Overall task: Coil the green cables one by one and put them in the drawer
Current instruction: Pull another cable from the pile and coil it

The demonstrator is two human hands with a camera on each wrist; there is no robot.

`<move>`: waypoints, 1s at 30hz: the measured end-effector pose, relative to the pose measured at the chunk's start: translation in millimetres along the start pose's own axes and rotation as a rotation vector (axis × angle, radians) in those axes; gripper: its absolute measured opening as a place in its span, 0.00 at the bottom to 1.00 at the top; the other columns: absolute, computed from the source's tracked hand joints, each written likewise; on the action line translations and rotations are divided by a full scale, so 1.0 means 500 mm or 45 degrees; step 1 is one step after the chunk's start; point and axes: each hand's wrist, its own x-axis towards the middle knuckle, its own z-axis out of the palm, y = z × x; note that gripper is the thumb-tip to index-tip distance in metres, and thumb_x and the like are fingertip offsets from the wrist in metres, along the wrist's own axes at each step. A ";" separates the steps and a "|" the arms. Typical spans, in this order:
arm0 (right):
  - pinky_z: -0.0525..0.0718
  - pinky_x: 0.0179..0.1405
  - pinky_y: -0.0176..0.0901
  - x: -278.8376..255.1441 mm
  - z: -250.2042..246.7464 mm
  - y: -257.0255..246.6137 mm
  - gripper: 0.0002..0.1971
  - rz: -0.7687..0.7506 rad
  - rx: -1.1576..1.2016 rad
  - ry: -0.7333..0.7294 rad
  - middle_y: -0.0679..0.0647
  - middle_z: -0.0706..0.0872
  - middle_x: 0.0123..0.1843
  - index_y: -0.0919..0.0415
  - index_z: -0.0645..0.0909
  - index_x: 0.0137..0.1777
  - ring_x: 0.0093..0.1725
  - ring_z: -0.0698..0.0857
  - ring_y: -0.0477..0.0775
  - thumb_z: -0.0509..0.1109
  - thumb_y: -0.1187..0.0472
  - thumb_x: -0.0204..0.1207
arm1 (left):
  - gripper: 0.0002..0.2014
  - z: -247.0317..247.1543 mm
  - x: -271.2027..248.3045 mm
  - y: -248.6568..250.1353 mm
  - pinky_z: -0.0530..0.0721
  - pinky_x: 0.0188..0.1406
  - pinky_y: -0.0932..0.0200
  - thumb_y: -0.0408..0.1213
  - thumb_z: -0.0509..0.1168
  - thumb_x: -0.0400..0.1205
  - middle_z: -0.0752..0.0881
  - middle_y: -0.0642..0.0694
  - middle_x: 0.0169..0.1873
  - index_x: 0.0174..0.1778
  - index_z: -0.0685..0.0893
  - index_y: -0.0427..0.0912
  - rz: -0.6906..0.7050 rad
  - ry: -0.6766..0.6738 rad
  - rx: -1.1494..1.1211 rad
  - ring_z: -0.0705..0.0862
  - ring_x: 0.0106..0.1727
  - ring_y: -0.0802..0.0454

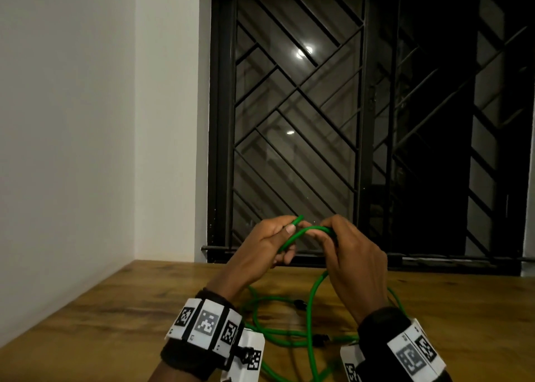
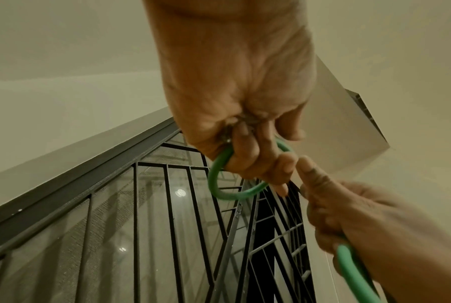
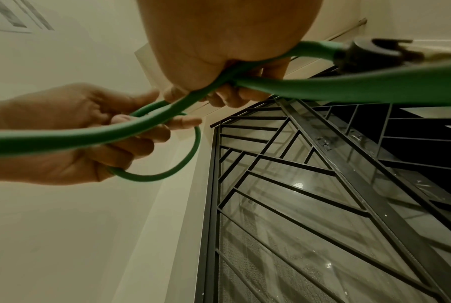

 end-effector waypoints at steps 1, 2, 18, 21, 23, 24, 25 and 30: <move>0.66 0.21 0.42 -0.001 -0.002 0.003 0.18 0.030 -0.034 -0.006 0.40 0.75 0.32 0.47 0.74 0.44 0.30 0.81 0.49 0.55 0.35 0.83 | 0.16 -0.001 -0.002 0.004 0.66 0.21 0.69 0.45 0.52 0.91 0.77 0.46 0.25 0.60 0.85 0.44 0.019 -0.033 0.010 0.69 0.22 0.60; 0.64 0.19 0.41 -0.001 -0.003 0.005 0.22 0.063 -0.071 -0.019 0.41 0.72 0.28 0.48 0.73 0.41 0.26 0.79 0.51 0.54 0.32 0.83 | 0.16 -0.002 -0.005 0.011 0.65 0.21 0.69 0.48 0.54 0.90 0.76 0.47 0.25 0.56 0.86 0.46 0.035 -0.066 0.006 0.68 0.22 0.59; 0.76 0.31 0.43 0.005 0.001 0.036 0.17 0.482 -0.194 -0.529 0.43 0.84 0.35 0.47 0.76 0.40 0.38 0.85 0.47 0.69 0.36 0.78 | 0.05 -0.029 0.009 -0.048 0.78 0.28 0.50 0.44 0.65 0.86 0.85 0.50 0.30 0.54 0.85 0.51 0.263 0.502 0.438 0.81 0.29 0.50; 0.70 0.26 0.45 0.006 0.003 0.036 0.17 0.299 -0.027 -0.385 0.46 0.76 0.28 0.49 0.74 0.40 0.30 0.79 0.48 0.60 0.40 0.85 | 0.09 -0.035 0.013 -0.058 0.84 0.32 0.43 0.49 0.64 0.86 0.87 0.49 0.34 0.57 0.85 0.52 0.232 0.486 0.588 0.84 0.31 0.50; 0.65 0.26 0.41 0.010 0.000 0.025 0.13 0.247 0.236 -0.380 0.46 0.72 0.28 0.49 0.73 0.45 0.29 0.76 0.45 0.55 0.45 0.88 | 0.12 -0.037 0.013 -0.061 0.85 0.36 0.47 0.49 0.63 0.86 0.87 0.51 0.37 0.59 0.85 0.49 0.209 0.431 0.612 0.85 0.35 0.54; 0.64 0.27 0.39 0.014 -0.001 0.019 0.12 0.258 0.327 -0.375 0.46 0.72 0.28 0.49 0.73 0.47 0.30 0.76 0.43 0.53 0.48 0.89 | 0.12 -0.035 0.012 -0.061 0.83 0.36 0.49 0.49 0.62 0.87 0.86 0.50 0.36 0.58 0.85 0.48 0.206 0.400 0.584 0.84 0.35 0.55; 0.64 0.29 0.38 0.016 -0.001 0.017 0.12 0.273 0.389 -0.337 0.45 0.73 0.30 0.49 0.75 0.50 0.32 0.77 0.41 0.52 0.50 0.90 | 0.14 -0.032 0.011 -0.059 0.80 0.33 0.51 0.50 0.61 0.87 0.85 0.49 0.33 0.58 0.86 0.47 0.192 0.361 0.509 0.82 0.33 0.53; 0.78 0.40 0.46 0.021 0.006 0.033 0.13 0.207 0.425 0.061 0.48 0.83 0.48 0.54 0.82 0.60 0.44 0.82 0.43 0.55 0.57 0.90 | 0.13 -0.001 0.009 -0.021 0.67 0.20 0.66 0.43 0.58 0.88 0.70 0.51 0.24 0.53 0.85 0.39 -0.074 -0.042 -0.303 0.65 0.23 0.56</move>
